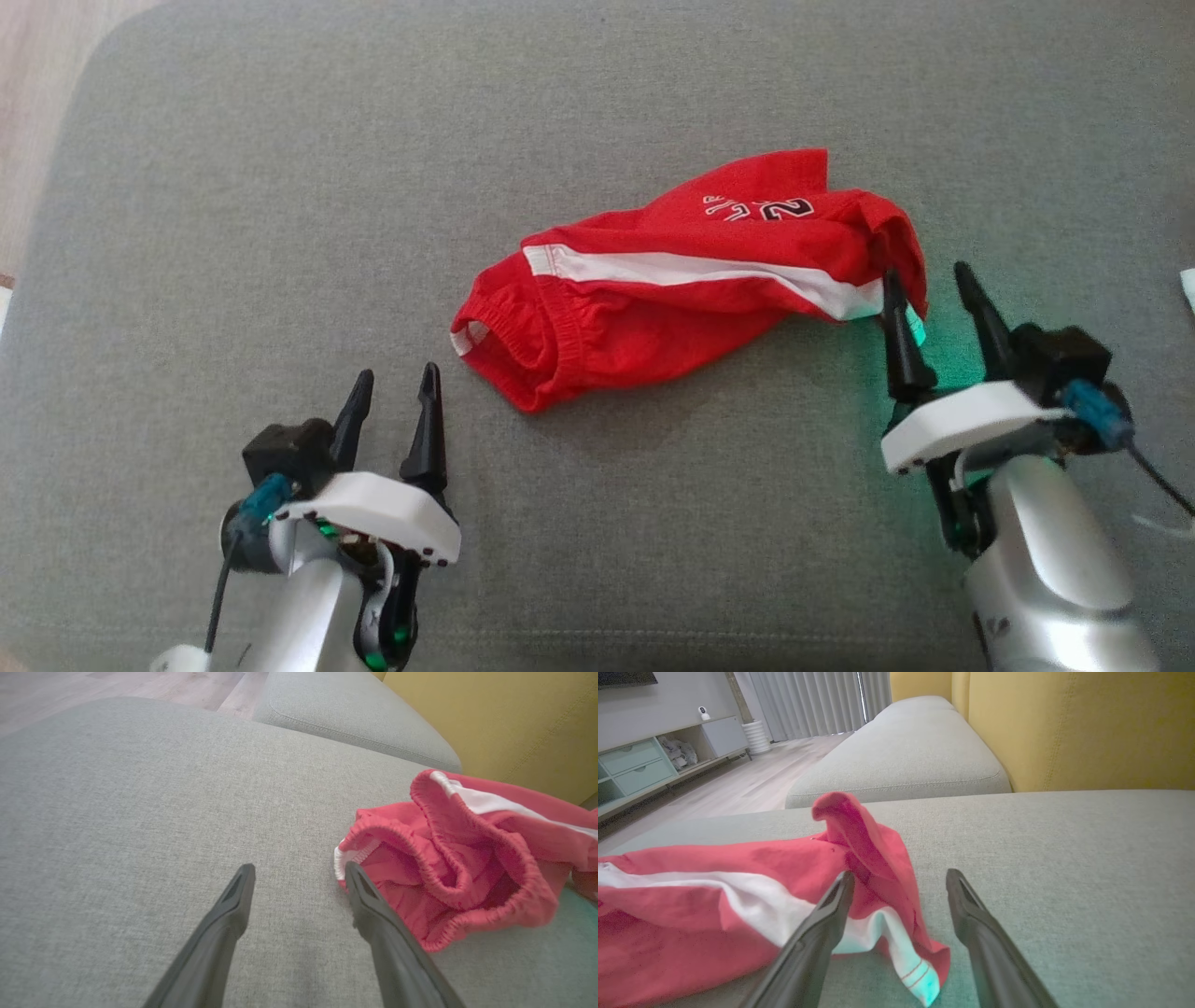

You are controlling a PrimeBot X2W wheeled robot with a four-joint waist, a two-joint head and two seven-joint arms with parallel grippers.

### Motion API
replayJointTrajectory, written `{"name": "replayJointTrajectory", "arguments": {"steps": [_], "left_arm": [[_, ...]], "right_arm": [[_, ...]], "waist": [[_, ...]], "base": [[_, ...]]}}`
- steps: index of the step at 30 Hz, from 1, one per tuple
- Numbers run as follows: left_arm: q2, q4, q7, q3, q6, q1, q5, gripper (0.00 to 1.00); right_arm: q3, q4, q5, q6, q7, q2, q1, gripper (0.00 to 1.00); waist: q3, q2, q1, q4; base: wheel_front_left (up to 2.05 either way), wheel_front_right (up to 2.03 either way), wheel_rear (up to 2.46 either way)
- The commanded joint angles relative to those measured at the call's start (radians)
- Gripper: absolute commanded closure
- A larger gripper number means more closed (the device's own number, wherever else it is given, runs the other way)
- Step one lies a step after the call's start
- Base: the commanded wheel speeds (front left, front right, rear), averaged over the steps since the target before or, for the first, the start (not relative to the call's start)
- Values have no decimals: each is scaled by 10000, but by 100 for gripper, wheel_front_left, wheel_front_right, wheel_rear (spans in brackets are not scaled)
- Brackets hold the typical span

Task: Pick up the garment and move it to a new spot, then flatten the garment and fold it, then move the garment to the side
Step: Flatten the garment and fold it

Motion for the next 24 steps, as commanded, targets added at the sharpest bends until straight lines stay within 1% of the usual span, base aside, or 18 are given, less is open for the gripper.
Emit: {"name": "replayJointTrajectory", "arguments": {"steps": [1, 4, 5, 6, 7, 8, 9, 14, 16, 17, 18, 19, 24], "left_arm": [[97, -300, -124, 283, 38, -136, -105, 0], [97, -301, -124, 281, 27, -139, -113, 0], [97, -301, -124, 284, 23, -141, -115, 0], [97, -303, -124, 285, 22, -144, -113, 0], [97, -306, -124, 285, 20, -149, -106, 0], [97, -310, -124, 286, 18, -153, -109, 0], [97, -313, -124, 281, 15, -161, -96, 0], [97, -353, -124, 225, -14, -227, -59, 0], [97, -348, -124, 215, -18, -235, -48, 0], [97, -334, -124, 206, -23, -238, -42, 0], [97, -318, -124, 197, -31, -240, -36, 0], [97, -302, -124, 186, -36, -243, -32, 0], [97, -208, -124, 79, 1, -274, -8, 0]], "right_arm": [[107, -209, -154, 65, 77, 27, -411, 0], [-68, 34, -373, 65, 268, 43, -656, 0], [-102, 136, -456, 65, 339, 45, -755, 8], [-133, 234, -501, 65, 386, 48, -865, 26], [-178, 335, -519, 65, 429, 50, -982, 58], [-197, 430, -595, 65, 463, 49, -1106, 84], [-289, 518, -583, 65, 479, 50, -1226, 100], [-995, 958, -506, 65, 448, -75, -1887, 100], [-1119, 1100, -517, 65, 453, -113, -2029, 100], [-1276, 1274, -520, 65, 457, -136, -2174, 77], [-1445, 1465, -504, 65, 448, -136, -2330, 23], [-1582, 1657, -555, 65, 421, -167, -2487, 0], [-2834, 2601, -1046, 65, 180, -223, -3059, 0]], "waist": [[9, 0, 0, 47], [27, 0, 0, 126], [39, 0, 0, 146], [50, 0, 0, 164], [61, 0, 0, 182], [76, 0, 0, 200], [91, 0, 0, 218], [180, 0, 0, 319], [193, 0, 0, 328], [194, 0, 0, 336], [190, 0, 0, 347], [193, 0, 0, 357], [100, 0, 0, 379]], "base": [[0, 0, 0], [0, 0, 0], [0, 0, 0], [0, 0, 0], [0, 0, 0], [0, 0, 0], [0, 0, 0], [0, 0, 0], [0, 0, 0], [0, 0, 0], [0, 0, 0], [0, 0, 0], [0, 0, 0]]}}
